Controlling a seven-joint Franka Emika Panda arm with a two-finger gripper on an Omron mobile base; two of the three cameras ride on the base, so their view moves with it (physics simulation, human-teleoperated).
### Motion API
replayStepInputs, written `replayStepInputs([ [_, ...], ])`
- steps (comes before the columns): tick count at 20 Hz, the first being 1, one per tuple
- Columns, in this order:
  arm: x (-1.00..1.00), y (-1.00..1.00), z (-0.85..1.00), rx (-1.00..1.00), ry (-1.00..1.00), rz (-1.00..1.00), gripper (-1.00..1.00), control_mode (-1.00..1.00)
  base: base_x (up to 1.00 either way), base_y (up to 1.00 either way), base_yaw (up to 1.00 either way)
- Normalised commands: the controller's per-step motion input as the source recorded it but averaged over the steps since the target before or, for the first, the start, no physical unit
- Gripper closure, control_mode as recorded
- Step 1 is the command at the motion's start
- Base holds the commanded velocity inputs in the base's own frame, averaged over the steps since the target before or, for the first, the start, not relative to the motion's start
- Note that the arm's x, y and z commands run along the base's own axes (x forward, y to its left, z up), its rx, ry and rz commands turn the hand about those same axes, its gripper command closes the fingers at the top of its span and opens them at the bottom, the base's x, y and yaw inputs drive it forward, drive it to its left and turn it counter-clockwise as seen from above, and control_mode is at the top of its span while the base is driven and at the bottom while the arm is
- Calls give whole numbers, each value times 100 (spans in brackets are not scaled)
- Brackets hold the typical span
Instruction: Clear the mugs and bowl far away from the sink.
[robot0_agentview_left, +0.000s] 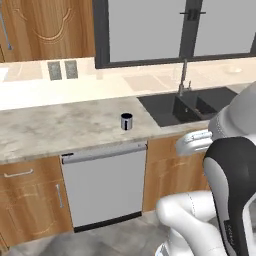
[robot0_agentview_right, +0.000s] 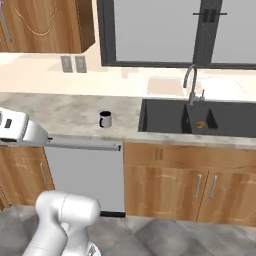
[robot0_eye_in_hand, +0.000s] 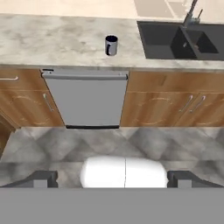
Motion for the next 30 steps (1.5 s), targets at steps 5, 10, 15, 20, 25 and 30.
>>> replayStepInputs([
  [5,0,0,0,0,0,0,-100,100,100,0,4],
  [10,0,0,0,0,0,0,-100,100,100,-16,3],
  [15,0,0,0,0,0,0,-100,100,99,-7,0],
  [20,0,0,0,0,0,0,-100,100,91,0,-2],
  [25,0,0,0,0,0,0,-100,100,79,10,-35],
  [30,0,0,0,0,0,0,-100,100,48,20,-45],
])
